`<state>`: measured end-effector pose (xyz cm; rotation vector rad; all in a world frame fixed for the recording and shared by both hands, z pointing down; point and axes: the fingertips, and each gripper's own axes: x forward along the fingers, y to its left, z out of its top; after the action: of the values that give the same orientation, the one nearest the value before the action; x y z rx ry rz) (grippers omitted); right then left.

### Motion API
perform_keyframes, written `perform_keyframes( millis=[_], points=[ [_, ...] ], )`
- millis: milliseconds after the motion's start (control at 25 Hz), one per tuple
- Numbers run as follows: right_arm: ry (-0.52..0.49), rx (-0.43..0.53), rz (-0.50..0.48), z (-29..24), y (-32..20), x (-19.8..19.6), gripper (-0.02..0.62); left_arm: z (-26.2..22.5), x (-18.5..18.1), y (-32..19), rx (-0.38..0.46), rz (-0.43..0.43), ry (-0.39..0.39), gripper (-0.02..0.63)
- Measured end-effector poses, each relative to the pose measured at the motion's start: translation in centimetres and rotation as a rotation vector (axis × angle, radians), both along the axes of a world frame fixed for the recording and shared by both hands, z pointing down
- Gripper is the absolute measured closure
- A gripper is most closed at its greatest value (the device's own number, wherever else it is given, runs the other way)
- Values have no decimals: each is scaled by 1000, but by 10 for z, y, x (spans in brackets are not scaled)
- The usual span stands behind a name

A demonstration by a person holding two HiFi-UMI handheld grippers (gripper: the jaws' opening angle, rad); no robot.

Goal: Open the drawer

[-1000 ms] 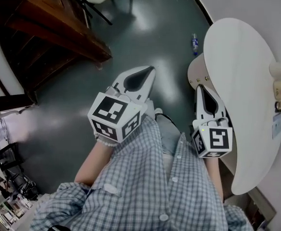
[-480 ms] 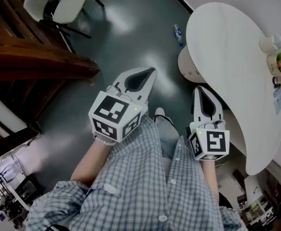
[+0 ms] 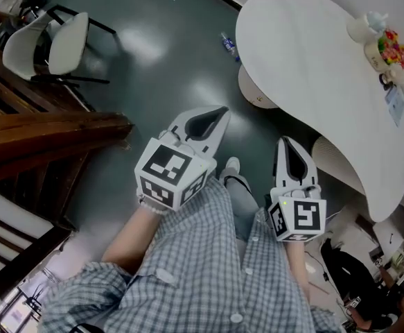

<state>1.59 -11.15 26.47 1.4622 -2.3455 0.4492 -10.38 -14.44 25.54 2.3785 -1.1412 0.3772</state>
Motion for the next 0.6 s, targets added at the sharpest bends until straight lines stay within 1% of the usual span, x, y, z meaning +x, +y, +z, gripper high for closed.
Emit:
perform_keyframes(
  millis=[120,200,400,600],
  points=[
    [-4,-18,45,7,2,8,586,6,13,-7,-4,45,8,601],
    [0,-29,48,11,6,7,586,11,15,-8,-15,56,11,601],
    [8,-69,53,30,13,8,586,32,8,0,-45,63,-21,601],
    [9,-117,70,60,7,10,586,61,-5,1,-78,62,-32,601]
  ],
)
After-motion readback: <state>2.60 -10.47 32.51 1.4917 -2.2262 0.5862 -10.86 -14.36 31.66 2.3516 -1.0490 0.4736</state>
